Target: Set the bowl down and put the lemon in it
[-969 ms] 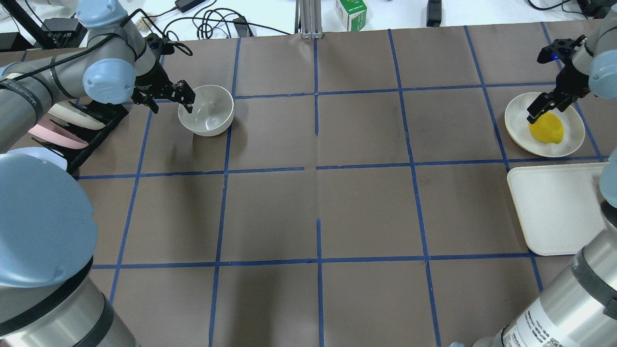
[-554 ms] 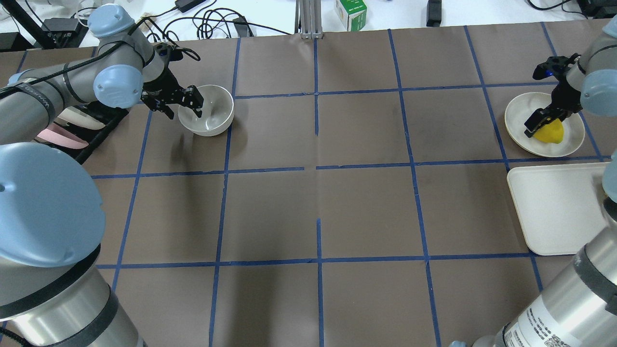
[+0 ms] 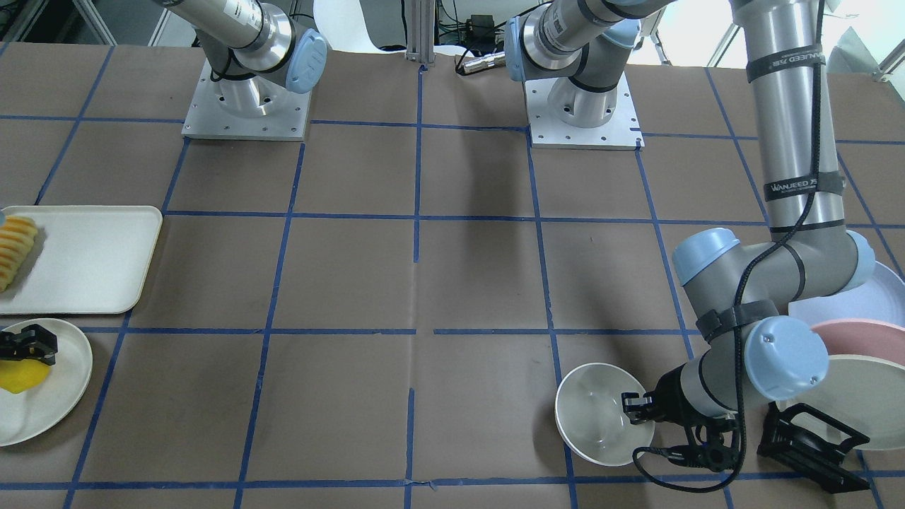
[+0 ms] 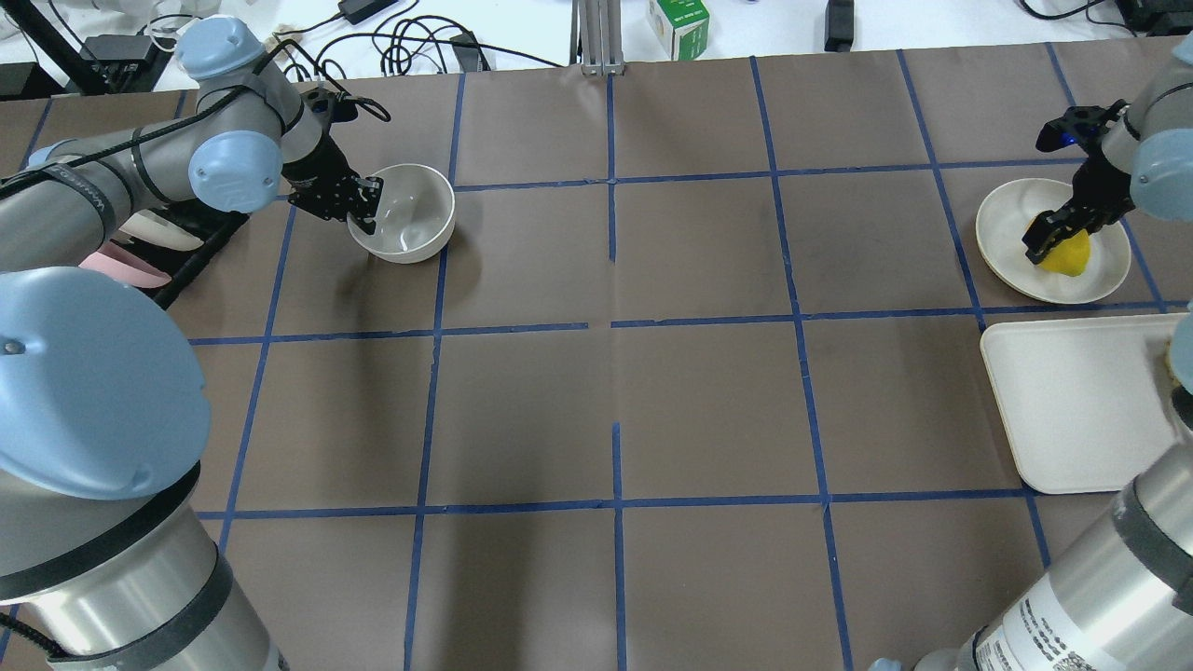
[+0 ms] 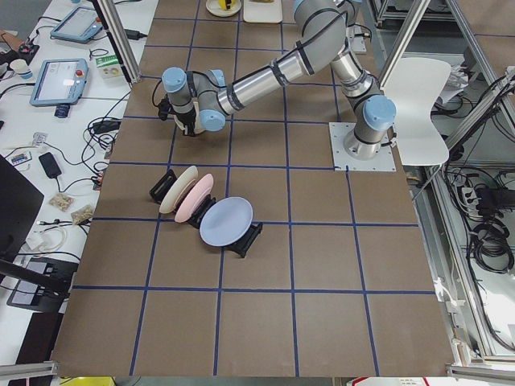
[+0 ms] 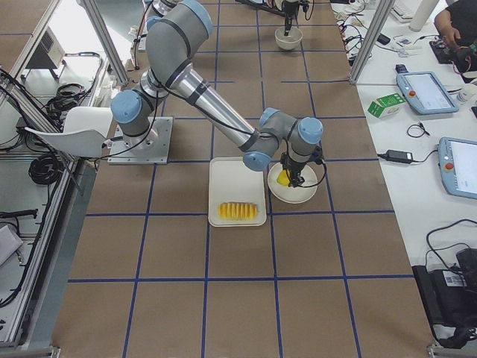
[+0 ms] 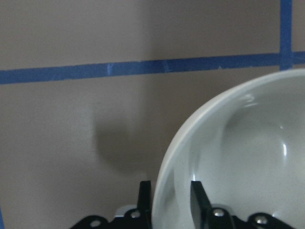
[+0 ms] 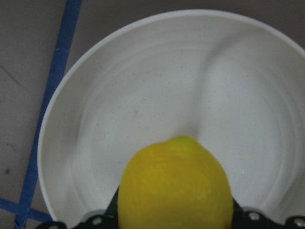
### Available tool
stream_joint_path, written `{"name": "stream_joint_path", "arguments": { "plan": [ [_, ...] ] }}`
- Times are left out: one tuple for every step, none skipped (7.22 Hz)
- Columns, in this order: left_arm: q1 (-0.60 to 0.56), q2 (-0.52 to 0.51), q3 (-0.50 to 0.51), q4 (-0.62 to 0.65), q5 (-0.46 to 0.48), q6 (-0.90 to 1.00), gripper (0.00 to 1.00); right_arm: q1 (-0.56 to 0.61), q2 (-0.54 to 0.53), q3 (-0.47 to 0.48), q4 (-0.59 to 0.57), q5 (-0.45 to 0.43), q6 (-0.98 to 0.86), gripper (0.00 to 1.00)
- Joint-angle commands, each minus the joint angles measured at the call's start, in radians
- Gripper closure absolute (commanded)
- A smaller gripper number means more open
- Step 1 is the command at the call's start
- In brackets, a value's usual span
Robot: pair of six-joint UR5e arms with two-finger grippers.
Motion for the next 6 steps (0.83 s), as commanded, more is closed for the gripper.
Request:
{"name": "stream_joint_path", "arguments": {
  "plan": [
    [-0.001, 0.012, 0.02, -0.01, 0.0, -0.011, 1.0, 0.01, -0.077, -0.007, 0.044, 0.007, 0.042, 0.82],
    [-0.002, 0.018, 0.021, -0.013, -0.002, -0.013, 1.0, 0.023, -0.122, -0.005, 0.083, 0.011, 0.099, 0.82],
    [-0.014, 0.032, 0.021, -0.039, -0.005, -0.039, 1.0, 0.073, -0.154, -0.007, 0.13, 0.024, 0.14, 0.82],
    [-0.033, 0.058, 0.013, -0.074, -0.058, -0.113, 1.0, 0.114, -0.195, -0.004, 0.158, 0.025, 0.204, 0.82],
    [-0.077, 0.091, -0.004, -0.081, -0.113, -0.152, 1.0, 0.163, -0.234, -0.002, 0.204, 0.027, 0.292, 0.82],
    [-0.149, 0.113, -0.031, -0.079, -0.118, -0.243, 1.0, 0.237, -0.263, 0.004, 0.215, 0.027, 0.396, 0.82]
  ]
}}
